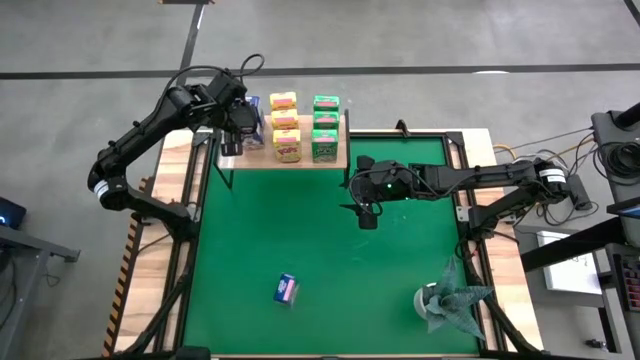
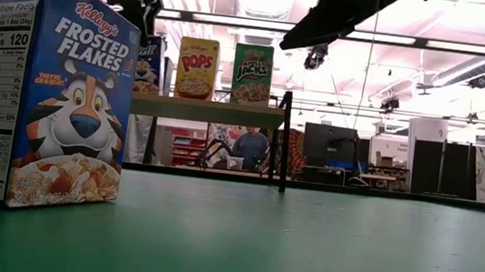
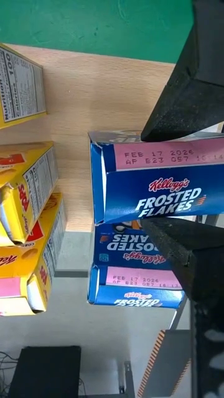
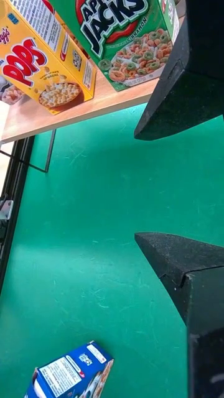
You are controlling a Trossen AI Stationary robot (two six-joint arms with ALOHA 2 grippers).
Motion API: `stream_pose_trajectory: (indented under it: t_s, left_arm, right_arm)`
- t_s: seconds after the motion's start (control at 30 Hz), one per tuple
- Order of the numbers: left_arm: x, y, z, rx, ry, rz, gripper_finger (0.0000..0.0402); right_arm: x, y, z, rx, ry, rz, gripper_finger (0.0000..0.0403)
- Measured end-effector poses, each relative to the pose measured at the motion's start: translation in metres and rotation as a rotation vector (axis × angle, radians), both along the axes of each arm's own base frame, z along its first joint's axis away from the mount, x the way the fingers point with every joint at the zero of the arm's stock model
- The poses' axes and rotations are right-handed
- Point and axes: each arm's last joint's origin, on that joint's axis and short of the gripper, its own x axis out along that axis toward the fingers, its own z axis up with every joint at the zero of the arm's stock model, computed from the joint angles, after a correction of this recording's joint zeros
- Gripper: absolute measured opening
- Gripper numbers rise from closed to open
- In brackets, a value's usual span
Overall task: Stack cereal on shelf
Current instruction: Put the top blue cereal box on the shelf aligned with the other blue cereal box
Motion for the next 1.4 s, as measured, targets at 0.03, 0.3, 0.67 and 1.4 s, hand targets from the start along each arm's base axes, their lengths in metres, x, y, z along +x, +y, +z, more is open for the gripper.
stream_pose_trajectory:
  t_s: [0.03,0.3,0.67,1.4]
  left_arm:
    - [0.000,0.000,0.000,0.000,0.000,0.000,0.0188]
    - [0.000,0.000,0.000,0.003,-0.003,0.003,0.0201]
    - [0.000,0.001,0.001,0.033,0.011,0.023,0.0235]
    - [0.000,-0.008,0.030,-0.081,-0.270,0.054,0.0127]
  right_arm:
    - [0.000,0.000,0.000,0.000,0.000,0.000,0.0244]
    - [0.000,0.000,0.000,0.000,0.000,0.000,0.0244]
    - [0.000,0.000,0.000,0.000,0.000,0.000,0.0244]
    - [0.000,0.000,0.000,-0.007,0.001,0.004,0.0244]
